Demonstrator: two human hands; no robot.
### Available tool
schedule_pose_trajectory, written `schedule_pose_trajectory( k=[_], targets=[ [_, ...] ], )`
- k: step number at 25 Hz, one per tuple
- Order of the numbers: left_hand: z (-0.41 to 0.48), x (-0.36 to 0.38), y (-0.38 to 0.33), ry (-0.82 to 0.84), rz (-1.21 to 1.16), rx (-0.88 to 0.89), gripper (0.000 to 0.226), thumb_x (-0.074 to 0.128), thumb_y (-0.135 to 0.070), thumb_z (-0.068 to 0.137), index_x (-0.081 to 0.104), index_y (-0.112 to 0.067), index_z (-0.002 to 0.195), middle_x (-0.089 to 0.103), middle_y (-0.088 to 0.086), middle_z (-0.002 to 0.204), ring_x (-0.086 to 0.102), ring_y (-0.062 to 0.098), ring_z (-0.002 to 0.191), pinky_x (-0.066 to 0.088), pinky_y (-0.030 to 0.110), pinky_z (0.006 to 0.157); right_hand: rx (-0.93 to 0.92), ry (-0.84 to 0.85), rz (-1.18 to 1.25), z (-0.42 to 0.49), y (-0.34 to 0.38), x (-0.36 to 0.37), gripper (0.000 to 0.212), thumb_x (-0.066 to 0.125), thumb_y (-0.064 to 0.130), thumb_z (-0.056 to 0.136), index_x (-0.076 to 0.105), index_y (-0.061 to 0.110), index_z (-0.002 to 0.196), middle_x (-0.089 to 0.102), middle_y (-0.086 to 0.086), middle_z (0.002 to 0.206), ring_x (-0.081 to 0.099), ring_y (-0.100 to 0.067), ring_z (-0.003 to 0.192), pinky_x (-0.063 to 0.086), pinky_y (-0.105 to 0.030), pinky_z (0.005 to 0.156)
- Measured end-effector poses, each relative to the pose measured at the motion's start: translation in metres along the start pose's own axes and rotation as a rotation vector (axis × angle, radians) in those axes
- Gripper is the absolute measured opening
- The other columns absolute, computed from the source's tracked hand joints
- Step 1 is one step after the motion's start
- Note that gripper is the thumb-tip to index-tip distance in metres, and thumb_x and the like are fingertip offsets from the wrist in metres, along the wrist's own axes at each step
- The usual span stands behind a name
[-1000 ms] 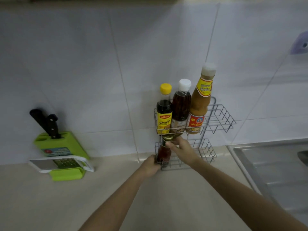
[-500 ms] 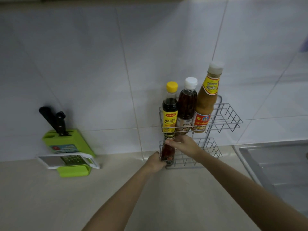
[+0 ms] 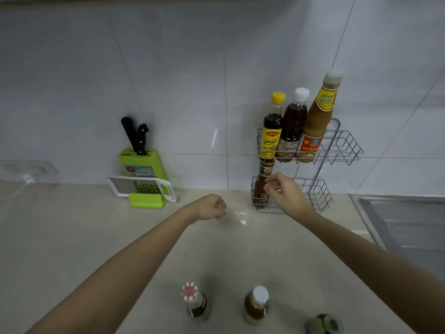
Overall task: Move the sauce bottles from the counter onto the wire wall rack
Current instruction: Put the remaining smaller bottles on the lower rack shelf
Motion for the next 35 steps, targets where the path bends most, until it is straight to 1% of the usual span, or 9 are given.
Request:
schedule_pose_trajectory(
  k=[3,6,10,13,18,25,28,32,35],
  targets=[
    [-0.047,-0.006,0.020,-0.003,0.069,0.029,0.030,0.049,0.009,0.088,0.058,0.010,0.116,0.067,0.029,0.114,0.062,0.020,0.075,0.047,0.005,0.052,-0.205,0.285,-0.141,-0.036,0.055,0.016,0.011,0.058,0.023,0.090,0.063,0.016,0.098,0.069,0.002,0.085,0.066,-0.012,0.076,0.057,-0.036,0.073],
    [-0.086,0.007,0.060,0.112,0.261,-0.024,0.034,0.054,0.010,0.082,0.061,0.004,0.115,0.064,0.023,0.121,0.058,0.015,0.084,0.045,0.005,0.050,-0.461,0.481,-0.332,-0.085,0.099,0.052,0.019,0.056,0.034,0.090,0.065,0.018,0.094,0.068,0.004,0.078,0.061,-0.011,0.070,0.052,-0.034,0.067],
    [-0.142,0.059,0.101,0.482,0.169,-0.104,0.067,0.078,-0.010,0.067,0.048,-0.014,0.127,0.060,0.003,0.124,0.055,0.009,0.103,0.047,0.022,0.084,-0.552,0.670,-0.496,-0.143,0.125,0.105,0.048,0.053,0.064,0.082,0.059,0.020,0.101,0.065,0.004,0.085,0.055,-0.014,0.074,0.047,-0.034,0.066],
    [-0.166,0.087,0.098,0.262,-0.175,0.087,0.039,0.080,-0.009,0.071,0.059,-0.027,0.097,0.062,-0.016,0.087,0.056,-0.001,0.084,0.048,0.021,0.081,-0.565,0.628,-0.569,-0.164,0.123,0.125,0.049,0.061,0.058,0.079,0.058,0.013,0.100,0.063,-0.007,0.095,0.059,-0.027,0.082,0.045,-0.037,0.068],
    [-0.170,0.107,0.105,-0.045,-0.383,0.209,0.039,0.082,-0.029,0.072,0.066,-0.021,0.107,0.067,-0.004,0.099,0.061,0.009,0.094,0.049,0.045,0.096,-0.543,0.562,-0.551,-0.161,0.118,0.115,0.041,0.055,0.046,0.088,0.061,0.014,0.113,0.065,-0.008,0.110,0.060,-0.028,0.100,0.048,-0.037,0.079],
    [-0.146,0.057,0.010,-0.187,-0.384,0.371,0.029,0.073,-0.023,0.082,0.063,-0.021,0.110,0.071,-0.001,0.104,0.068,0.014,0.096,0.053,0.033,0.088,-0.473,0.471,-0.477,-0.092,0.145,0.023,0.031,0.054,0.034,0.094,0.060,0.012,0.115,0.071,-0.009,0.105,0.064,-0.017,0.083,0.049,-0.032,0.075],
    [-0.140,0.025,-0.047,-0.177,-0.368,0.496,0.033,0.069,-0.028,0.086,0.061,-0.023,0.118,0.070,-0.005,0.110,0.065,0.014,0.101,0.052,0.033,0.093,-0.521,0.475,-0.513,-0.068,0.176,-0.037,0.029,0.051,0.031,0.096,0.056,0.011,0.116,0.069,-0.007,0.103,0.065,-0.019,0.087,0.050,-0.032,0.076],
    [-0.135,-0.004,-0.111,-0.047,-0.328,0.619,0.040,0.065,-0.026,0.090,0.056,-0.024,0.129,0.067,-0.003,0.124,0.063,0.014,0.115,0.049,0.028,0.099,-0.601,0.469,-0.652,-0.053,0.205,-0.101,0.027,0.050,0.029,0.097,0.055,0.010,0.115,0.058,0.010,0.085,0.056,0.004,0.071,0.039,-0.010,0.064],
    [-0.128,-0.012,-0.138,-0.007,-0.347,0.648,0.043,0.063,-0.022,0.091,0.054,-0.015,0.132,0.065,0.002,0.128,0.062,0.013,0.116,0.050,0.025,0.099,-0.638,0.375,-0.805,-0.044,0.210,-0.127,0.028,0.046,0.037,0.098,0.056,0.011,0.105,0.051,0.006,0.085,0.048,-0.009,0.073,0.032,-0.018,0.062]
  ],
)
Point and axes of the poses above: each hand's wrist, its own z-axis towards the middle knuckle, its own x-axis out of the palm, y = z × x, the point moved 4 cm from there along z, towards the middle knuckle
